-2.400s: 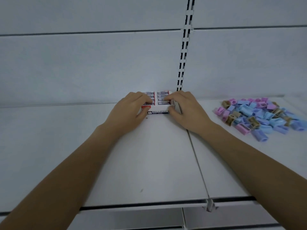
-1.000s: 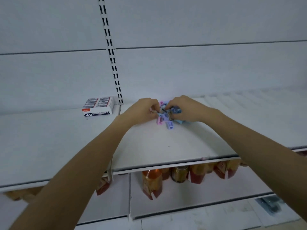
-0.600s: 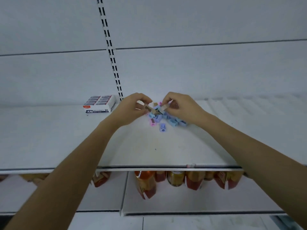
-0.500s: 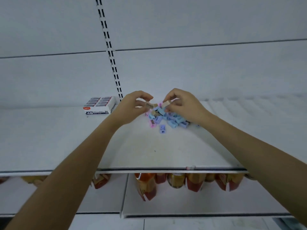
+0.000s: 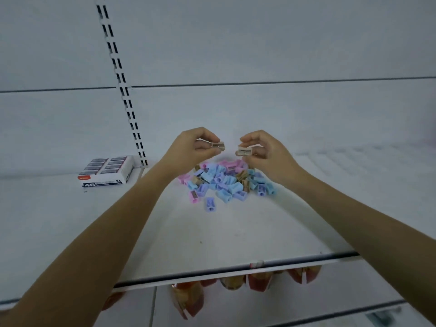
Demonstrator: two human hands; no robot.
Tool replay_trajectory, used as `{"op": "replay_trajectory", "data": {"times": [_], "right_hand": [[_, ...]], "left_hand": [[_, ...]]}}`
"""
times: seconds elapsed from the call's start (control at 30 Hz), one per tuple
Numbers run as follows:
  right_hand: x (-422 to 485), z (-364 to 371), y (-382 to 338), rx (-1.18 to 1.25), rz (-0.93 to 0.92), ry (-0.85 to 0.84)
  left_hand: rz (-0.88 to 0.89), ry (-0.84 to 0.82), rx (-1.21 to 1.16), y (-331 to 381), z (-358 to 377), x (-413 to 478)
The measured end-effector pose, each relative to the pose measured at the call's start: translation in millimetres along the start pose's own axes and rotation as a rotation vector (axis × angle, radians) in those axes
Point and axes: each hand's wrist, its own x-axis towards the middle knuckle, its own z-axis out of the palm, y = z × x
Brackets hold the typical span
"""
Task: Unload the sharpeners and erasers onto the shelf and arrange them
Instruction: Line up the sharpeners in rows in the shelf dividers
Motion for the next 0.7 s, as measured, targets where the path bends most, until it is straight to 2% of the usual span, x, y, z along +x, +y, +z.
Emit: {"op": "replay_trajectory", "data": {"times": [0.17,0.33,0.5,0.7], "right_hand": [[-6,-21,-2,-0.204,-0.045,0.039],[-1,-61,4,-0.479,-0.094,0.059],[8,-105,11,-0.462,-0.065,0.09],[20,-155,25,-0.419,-0.003,0.063]], "left_hand": [[0.106,-0.046,0.056,1,17,16],[0.188,-0.069,0.234,3,40,31],[0.192,-0.06,0.278,18,66,52],[0.106,-0.022,0.221,40,113,76]]}}
